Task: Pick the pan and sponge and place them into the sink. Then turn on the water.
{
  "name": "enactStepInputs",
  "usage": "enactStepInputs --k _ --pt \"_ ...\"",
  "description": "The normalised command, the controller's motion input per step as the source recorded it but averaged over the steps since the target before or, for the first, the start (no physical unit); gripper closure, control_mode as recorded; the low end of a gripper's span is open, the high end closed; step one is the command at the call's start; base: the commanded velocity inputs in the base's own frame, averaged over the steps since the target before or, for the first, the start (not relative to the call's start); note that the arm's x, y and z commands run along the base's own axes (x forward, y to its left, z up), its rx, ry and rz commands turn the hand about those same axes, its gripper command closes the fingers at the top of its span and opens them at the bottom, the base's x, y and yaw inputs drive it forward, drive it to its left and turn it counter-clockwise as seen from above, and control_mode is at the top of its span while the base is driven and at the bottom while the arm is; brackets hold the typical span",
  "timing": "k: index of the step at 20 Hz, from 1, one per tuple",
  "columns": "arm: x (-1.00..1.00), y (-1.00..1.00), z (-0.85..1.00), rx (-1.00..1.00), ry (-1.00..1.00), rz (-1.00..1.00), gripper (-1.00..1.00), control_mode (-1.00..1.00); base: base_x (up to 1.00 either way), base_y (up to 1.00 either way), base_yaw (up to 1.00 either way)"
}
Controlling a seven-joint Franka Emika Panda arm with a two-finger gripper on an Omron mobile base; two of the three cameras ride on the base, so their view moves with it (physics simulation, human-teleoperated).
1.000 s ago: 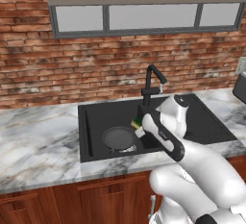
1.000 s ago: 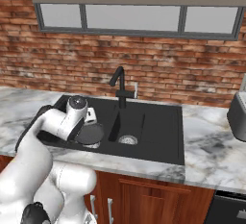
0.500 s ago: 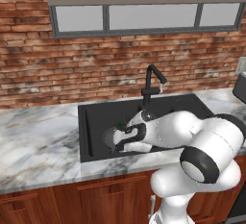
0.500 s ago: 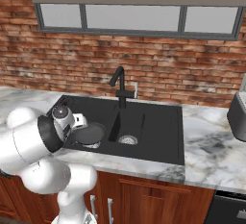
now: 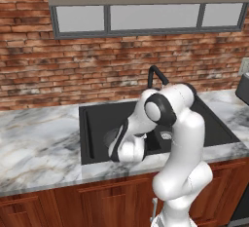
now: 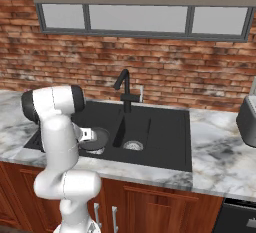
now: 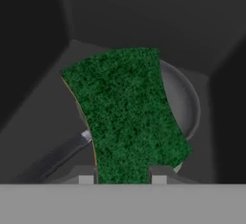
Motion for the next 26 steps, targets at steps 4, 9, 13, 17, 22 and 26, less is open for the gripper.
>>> enactStepInputs --k 4,9,13,17,22,26 --pt "0.64 0.07 -0.27 0.00 0.08 -0.12 1.00 -1.00 0.00 0.00 0.00" --pt "0.61 0.17 -0.07 0.00 0.11 -0.09 1.00 -1.00 0.00 0.00 0.00" --pt "0.50 0.28 0.00 0.00 0.12 -0.06 1.00 -1.00 0.00 0.00 0.00" --pt "0.38 0.42 -0.16 0.00 0.09 -0.04 1.00 -1.00 0.00 0.00 0.00" --pt "0.28 0.43 -0.19 0.00 0.04 -0.05 1.00 -1.00 0.00 0.00 0.00" --pt "0.31 0.39 -0.08 0.00 0.03 -0.06 -1.00 -1.00 0.00 0.00 0.00"
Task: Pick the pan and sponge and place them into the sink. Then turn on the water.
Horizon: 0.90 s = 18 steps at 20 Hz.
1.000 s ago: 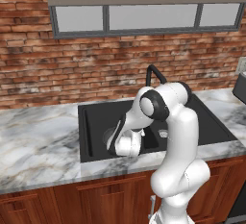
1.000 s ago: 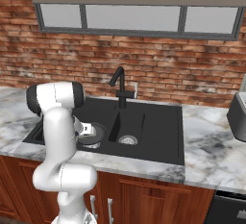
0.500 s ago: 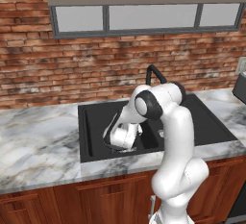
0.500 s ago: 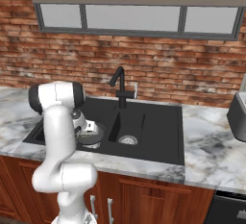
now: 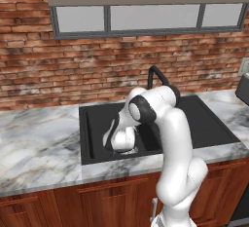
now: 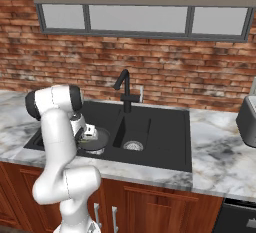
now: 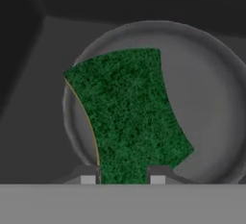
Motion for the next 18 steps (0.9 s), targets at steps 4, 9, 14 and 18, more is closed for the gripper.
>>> enactStepInputs --k 4,9,14,18 --pt "0.45 0.20 -0.03 0.00 0.04 -0.07 -1.00 -1.00 0.00 0.00 0.00" --pt "0.33 0.07 0.07 0.00 0.05 -0.06 -1.00 -1.00 0.00 0.00 0.00" --pt "-0.07 -0.01 0.90 0.03 0.08 -0.09 -1.00 -1.00 0.00 0.00 0.00" --pt "-0.08 -0.02 1.00 0.04 0.16 -0.12 -1.00 -1.00 0.00 0.00 0.00"
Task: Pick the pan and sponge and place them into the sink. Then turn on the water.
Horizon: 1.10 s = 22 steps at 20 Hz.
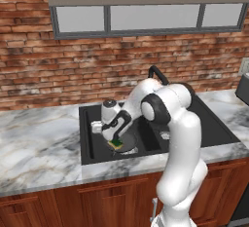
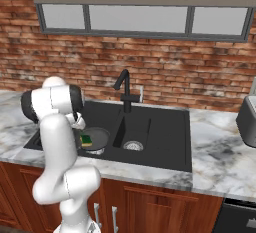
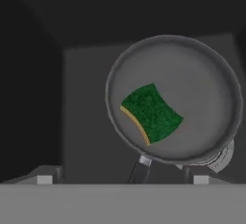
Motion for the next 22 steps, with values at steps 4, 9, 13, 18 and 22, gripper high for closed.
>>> enactStepInputs --k 4,9,13,18,22 --pt "-0.03 -0.03 1.00 0.04 0.16 -0.13 -1.00 -1.00 0.00 0.00 0.00" --pt "-0.06 -0.05 1.00 0.03 0.12 -0.14 -1.00 -1.00 0.00 0.00 0.00" --pt "-0.18 -0.08 1.00 0.04 0.11 -0.11 -1.00 -1.00 0.00 0.00 0.00" --pt "-0.71 -0.34 0.72 0.11 -0.03 -0.10 -1.00 -1.00 0.00 0.00 0.00" --pt "-0.83 -0.51 0.60 0.18 -0.12 -0.11 -1.00 -1.00 0.00 0.00 0.00"
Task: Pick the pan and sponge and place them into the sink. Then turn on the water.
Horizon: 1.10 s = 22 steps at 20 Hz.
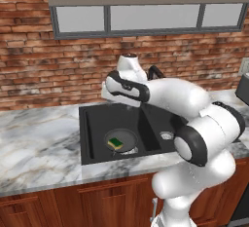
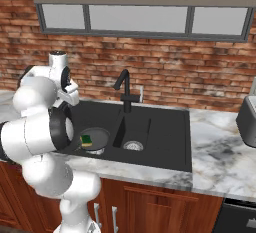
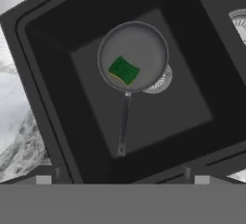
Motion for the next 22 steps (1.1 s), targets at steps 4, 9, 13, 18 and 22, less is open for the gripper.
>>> enactStepInputs --k 4,9,13,18,22 --pt "-0.85 -0.57 0.56 0.18 -0.13 -0.18 -1.00 -1.00 0.00 0.00 0.00" --pt "-0.95 -0.55 0.70 0.24 -0.05 -0.33 -1.00 -1.00 0.00 0.00 0.00" --pt "-0.77 -0.63 0.52 0.26 0.00 -0.40 -1.00 -1.00 0.00 0.00 0.00" --pt "-0.44 -0.77 0.18 0.34 0.00 -0.43 -1.00 -1.00 0.00 0.00 0.00" --pt "-0.16 -0.98 0.16 0.40 0.00 -0.31 -1.00 -1.00 0.00 0.00 0.00"
